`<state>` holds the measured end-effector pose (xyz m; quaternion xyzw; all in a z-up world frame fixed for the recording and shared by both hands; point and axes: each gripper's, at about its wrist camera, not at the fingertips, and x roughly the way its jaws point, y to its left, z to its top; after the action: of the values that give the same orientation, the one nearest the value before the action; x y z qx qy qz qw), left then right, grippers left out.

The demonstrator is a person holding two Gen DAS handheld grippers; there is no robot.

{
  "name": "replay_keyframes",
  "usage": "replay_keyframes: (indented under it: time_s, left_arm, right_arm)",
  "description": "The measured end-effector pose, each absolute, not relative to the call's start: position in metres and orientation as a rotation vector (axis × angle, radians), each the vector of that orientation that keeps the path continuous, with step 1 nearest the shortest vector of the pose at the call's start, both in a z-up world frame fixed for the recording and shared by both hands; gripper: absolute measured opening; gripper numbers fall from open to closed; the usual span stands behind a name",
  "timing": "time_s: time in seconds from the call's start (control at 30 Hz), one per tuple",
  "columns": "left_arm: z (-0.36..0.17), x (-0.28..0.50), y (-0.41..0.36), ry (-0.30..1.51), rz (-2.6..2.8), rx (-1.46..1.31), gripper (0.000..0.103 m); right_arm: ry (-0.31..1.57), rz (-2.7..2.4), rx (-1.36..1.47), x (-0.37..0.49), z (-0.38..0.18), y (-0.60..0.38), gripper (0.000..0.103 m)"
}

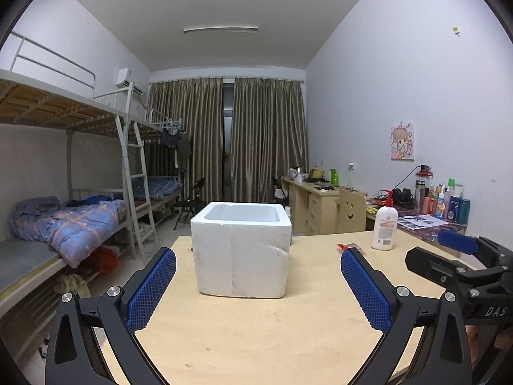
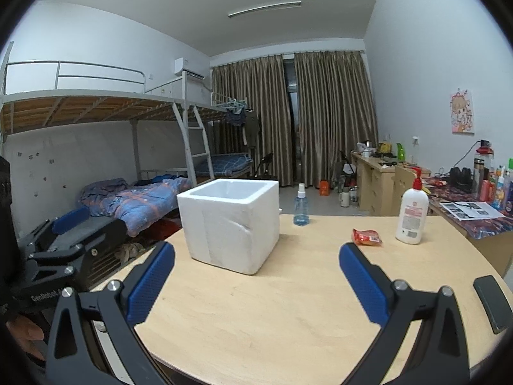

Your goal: Organize soft objects

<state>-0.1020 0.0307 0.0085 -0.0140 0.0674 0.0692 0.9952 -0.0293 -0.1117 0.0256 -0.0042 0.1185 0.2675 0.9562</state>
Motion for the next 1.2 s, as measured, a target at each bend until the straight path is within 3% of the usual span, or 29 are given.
replay_keyframes:
  time_s: [1.2]
  left_arm:
    - [-0.025,-0.119,0.020,0.139,0.119,-0.021,0.103]
  right_arm:
    - [0.260,0.544,0.016,-0.043,-0.003,-0.125,0.103]
